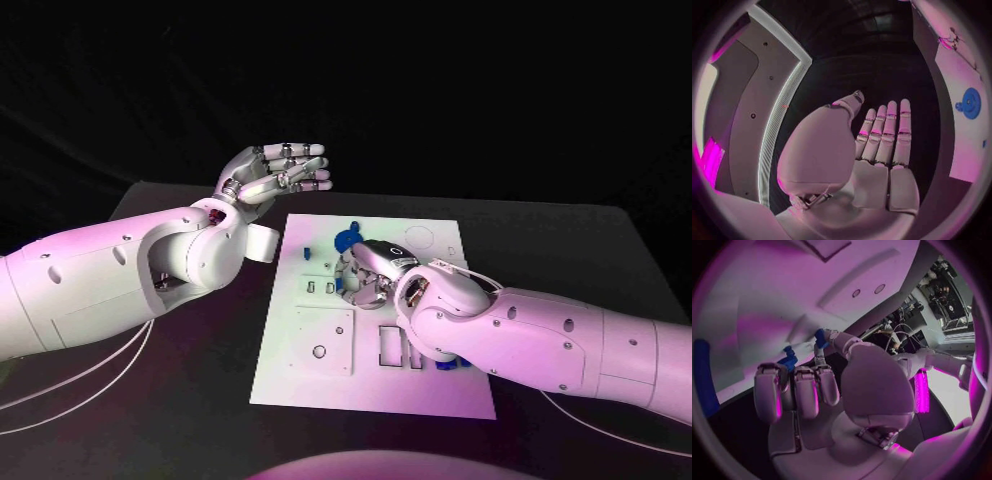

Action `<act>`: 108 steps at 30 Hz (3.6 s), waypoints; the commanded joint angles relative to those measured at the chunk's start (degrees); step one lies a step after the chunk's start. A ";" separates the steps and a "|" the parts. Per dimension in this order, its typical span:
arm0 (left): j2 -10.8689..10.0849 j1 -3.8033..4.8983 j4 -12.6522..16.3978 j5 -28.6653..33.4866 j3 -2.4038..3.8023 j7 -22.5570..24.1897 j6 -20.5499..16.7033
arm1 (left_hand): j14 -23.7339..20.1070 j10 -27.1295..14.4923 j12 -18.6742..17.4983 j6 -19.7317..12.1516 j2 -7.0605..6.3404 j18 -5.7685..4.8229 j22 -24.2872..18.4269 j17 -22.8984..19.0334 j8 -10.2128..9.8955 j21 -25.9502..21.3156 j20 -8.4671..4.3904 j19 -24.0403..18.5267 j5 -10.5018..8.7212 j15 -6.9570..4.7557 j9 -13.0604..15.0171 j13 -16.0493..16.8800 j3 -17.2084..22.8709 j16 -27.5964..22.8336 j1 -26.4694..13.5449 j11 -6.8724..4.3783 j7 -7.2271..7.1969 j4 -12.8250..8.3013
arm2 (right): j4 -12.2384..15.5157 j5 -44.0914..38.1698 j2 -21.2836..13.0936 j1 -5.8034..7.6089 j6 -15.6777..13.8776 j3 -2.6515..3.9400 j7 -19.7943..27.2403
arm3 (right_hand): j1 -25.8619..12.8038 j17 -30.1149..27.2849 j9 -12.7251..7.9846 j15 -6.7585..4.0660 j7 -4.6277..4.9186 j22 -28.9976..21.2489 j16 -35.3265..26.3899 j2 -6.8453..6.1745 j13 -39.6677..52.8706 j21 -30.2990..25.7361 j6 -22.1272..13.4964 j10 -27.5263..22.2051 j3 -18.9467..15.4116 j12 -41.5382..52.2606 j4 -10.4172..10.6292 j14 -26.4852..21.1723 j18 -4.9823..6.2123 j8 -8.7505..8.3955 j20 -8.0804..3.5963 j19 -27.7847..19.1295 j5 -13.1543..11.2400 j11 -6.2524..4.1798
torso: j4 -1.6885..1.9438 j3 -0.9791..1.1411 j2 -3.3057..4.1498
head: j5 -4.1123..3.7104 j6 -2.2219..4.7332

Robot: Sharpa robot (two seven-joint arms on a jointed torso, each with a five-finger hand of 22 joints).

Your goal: Assemble the parts on the task board

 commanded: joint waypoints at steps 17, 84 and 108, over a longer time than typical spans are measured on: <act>0.15 0.06 -0.03 0.12 0.05 0.28 1.14 | -0.21 0.28 -0.22 0.24 0.02 0.29 -0.13 0.10 -0.30 0.09 0.08 0.27 -0.04 0.15 -0.08 -0.02 0.48 -0.34 -0.64 -0.04 2.29 -0.06 | -0.69 -1.44 0.63 -0.38 1.08 -0.14 -0.24 | -2.08 8.46 0.03 -0.36 0.37 6.95 -0.22 -0.74 6.00 -0.74 -0.86 -0.75 -0.41 -1.28 0.69 4.53 0.10 -0.74 -0.22 -0.31 -0.93 0.01 | 0.04 -0.02 -0.09 | -0.30 -0.04; 6.04 1.57 -6.76 -52.35 -0.08 -48.79 23.21 | 33.55 12.28 64.37 -2.27 4.18 -1.98 39.41 63.27 34.75 52.30 -11.00 18.56 -0.01 -10.80 21.39 49.38 -11.66 67.43 -19.97 -9.92 -6.47 8.20 | 9.76 31.98 -23.54 8.61 -4.55 0.35 19.60 | 11.30 5.61 -2.91 1.89 3.05 4.17 -1.78 5.24 -1.25 -5.86 -9.32 -6.93 -35.11 -6.23 14.38 3.74 1.19 -3.99 1.94 -2.74 -1.67 2.57 | -0.61 0.75 -2.36 | 1.04 -1.48; 11.78 3.88 -10.31 -59.61 -1.27 -57.15 32.64 | 34.15 13.18 65.76 -3.10 5.97 -2.53 43.21 64.67 36.54 54.98 -11.42 19.68 0.05 -11.24 23.78 51.17 -14.44 68.02 -21.97 -10.38 -6.96 8.14 | 7.91 32.09 -22.74 8.58 -4.04 0.33 18.40 | 11.72 5.62 -3.08 1.80 3.02 4.30 -1.78 5.50 -1.30 -5.80 -9.67 -6.82 -35.18 -6.18 14.46 3.77 1.16 -3.66 1.81 -2.60 0.45 2.50 | -0.72 0.76 -2.30 | 1.33 -2.18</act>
